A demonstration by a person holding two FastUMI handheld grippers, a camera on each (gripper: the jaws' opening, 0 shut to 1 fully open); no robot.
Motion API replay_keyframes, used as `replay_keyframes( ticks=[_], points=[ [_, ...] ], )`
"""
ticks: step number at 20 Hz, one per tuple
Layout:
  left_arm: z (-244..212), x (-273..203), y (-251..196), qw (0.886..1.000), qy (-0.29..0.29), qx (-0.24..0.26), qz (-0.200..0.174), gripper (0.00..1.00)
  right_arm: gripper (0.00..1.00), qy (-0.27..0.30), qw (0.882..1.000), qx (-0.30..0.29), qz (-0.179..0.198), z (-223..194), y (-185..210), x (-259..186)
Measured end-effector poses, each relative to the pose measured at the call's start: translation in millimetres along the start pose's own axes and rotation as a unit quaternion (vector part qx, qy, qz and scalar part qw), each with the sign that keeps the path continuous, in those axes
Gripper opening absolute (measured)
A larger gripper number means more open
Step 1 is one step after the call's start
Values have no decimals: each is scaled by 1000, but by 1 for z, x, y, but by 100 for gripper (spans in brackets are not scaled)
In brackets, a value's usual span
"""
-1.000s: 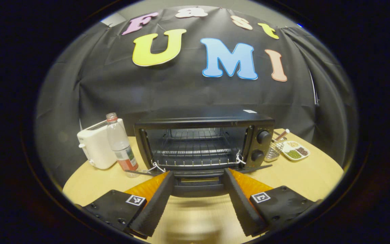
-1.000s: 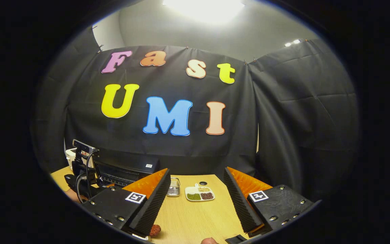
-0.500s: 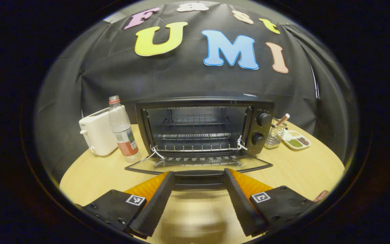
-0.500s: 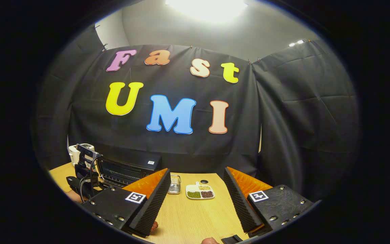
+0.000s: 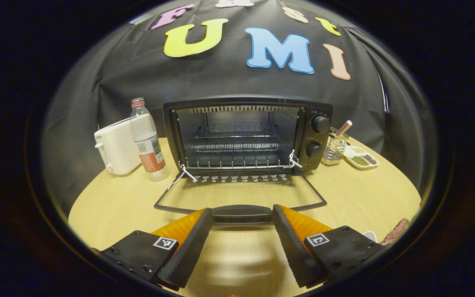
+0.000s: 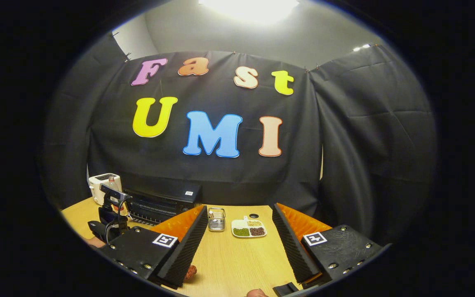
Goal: Open the electric oven with the left hand, put the food in, and close the electric oven.
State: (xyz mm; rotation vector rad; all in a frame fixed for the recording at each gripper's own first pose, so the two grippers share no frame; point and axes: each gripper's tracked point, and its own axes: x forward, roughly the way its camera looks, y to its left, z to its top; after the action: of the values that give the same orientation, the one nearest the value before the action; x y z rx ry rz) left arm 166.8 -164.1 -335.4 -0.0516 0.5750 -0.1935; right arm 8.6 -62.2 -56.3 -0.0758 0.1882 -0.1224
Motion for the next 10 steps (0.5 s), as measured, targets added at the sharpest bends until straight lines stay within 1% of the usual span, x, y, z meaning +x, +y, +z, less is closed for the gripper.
replay_keyframes(
  ticks=[1, 2, 3, 5, 7, 8, 9, 10],
  points=[
    [-1, -3, 0, 1000, -1, 0, 0, 98, 95, -1, 1000, -2, 3, 0, 2, 0],
    [0, -5, 2, 1000, -2, 0, 1, 100, 95, -1, 1000, -3, 6, 0, 4, 1],
    [4, -9, 3, 1000, -5, -1, 1, 98, 95, -1, 1000, -1, 11, -1, 6, 1],
    [18, -23, 6, 1000, -22, -2, 2, 98, 95, -1, 1000, 8, 20, -2, 11, 4],
    [45, -42, 9, 999, -52, -7, 2, 98, 95, 7, 999, 21, 32, -9, 17, 10],
    [60, -55, 11, 998, -69, -10, 1, 100, 95, 12, 999, 31, 42, -14, 21, 12],
    [78, -68, 14, 996, -88, -12, 2, 98, 95, 21, 997, 44, 57, -20, 29, 15],
    [94, -81, 17, 994, -109, -12, 2, 98, 95, 32, 995, 59, 70, -26, 35, 18]
  ],
)
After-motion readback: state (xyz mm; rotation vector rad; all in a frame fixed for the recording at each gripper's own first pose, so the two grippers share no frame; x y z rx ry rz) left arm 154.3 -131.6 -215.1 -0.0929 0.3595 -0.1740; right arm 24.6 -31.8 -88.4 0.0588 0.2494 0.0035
